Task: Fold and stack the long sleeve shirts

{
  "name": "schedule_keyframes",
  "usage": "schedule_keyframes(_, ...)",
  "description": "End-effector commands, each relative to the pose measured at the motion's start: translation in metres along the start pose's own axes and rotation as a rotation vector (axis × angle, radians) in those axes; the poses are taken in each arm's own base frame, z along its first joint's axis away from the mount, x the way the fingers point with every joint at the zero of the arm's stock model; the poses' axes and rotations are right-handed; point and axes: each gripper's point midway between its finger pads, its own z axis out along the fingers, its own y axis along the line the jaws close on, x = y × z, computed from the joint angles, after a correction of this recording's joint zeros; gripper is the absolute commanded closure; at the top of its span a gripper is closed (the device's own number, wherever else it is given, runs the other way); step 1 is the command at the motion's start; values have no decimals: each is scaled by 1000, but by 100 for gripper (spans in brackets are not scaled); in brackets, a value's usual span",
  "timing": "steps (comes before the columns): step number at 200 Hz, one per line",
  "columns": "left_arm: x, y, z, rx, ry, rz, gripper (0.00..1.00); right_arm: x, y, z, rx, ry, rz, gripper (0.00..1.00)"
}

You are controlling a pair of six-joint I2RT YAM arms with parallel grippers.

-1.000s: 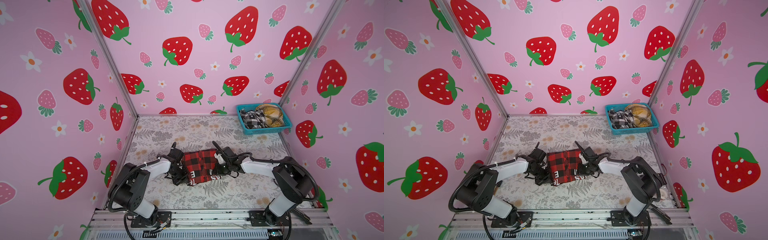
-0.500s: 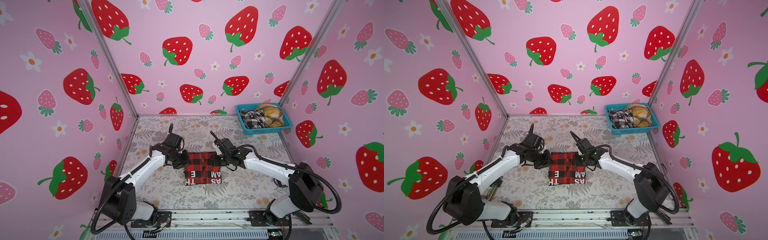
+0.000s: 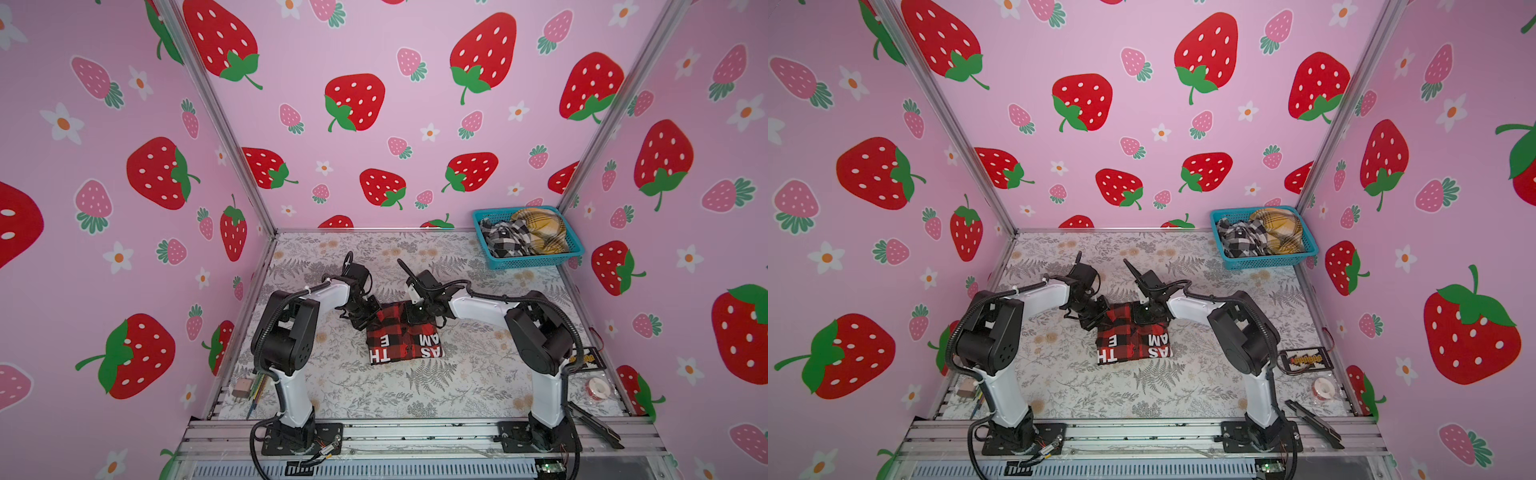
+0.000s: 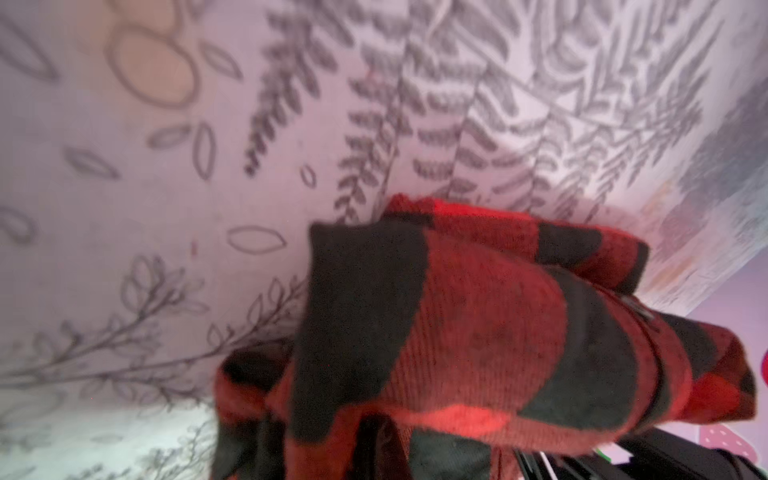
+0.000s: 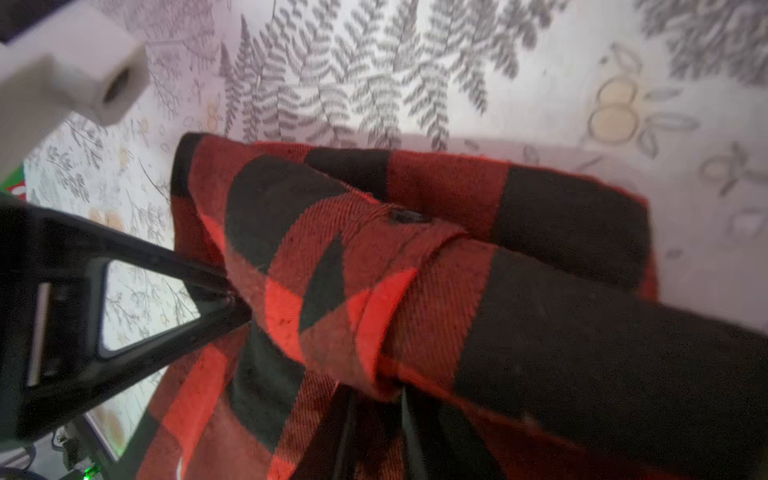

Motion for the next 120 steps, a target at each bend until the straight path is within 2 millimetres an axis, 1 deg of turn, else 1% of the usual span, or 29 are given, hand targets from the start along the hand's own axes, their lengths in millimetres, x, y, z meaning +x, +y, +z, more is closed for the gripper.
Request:
schedule_keyframes(1,-13,7,5,-31,-25,8,100,3,-16,10,23,48,5,78)
schedule_keyframes(9,-14,5,3,-24,-28,9,100,-2,-12,4,20,39,-7,78)
schedule_keyframes(22,-15,-1,-9,-13,-53,22,99,-15,-1,-16,14,-7,-27,75)
schedule_keyframes(31,-17,-10,-21,0,-81,36,96,-27,5,-33,15,-49,-37,73)
schedule_keyframes(37,-18,-17,-29,15,-98,45,95,-35,8,-43,14,-76,-43,71)
schedule_keyframes(38,-18,-18,-31,17,-101,46,93,-37,8,-45,14,-82,-45,71)
schedule_keyframes(40,-19,-21,-34,23,-106,49,91,-40,10,-49,12,-93,-47,70)
schedule_keyframes(52,-20,-38,-48,55,-134,71,88,-51,5,-64,41,-119,-49,69)
schedule_keyframes(60,-21,-48,-53,72,-141,86,87,-58,-1,-69,59,-132,-47,69)
schedule_keyframes(79,-23,-67,-50,105,-117,96,87,-66,-21,-70,78,-133,-19,71)
schedule_keyframes(93,-26,-74,-38,123,-85,95,87,-70,-33,-66,83,-131,-4,72)
schedule_keyframes(107,-31,-74,-25,123,-72,84,87,-71,-44,-60,85,-125,10,74)
schedule_keyframes(120,-39,-64,-14,94,-68,67,88,-71,-52,-51,83,-112,22,75)
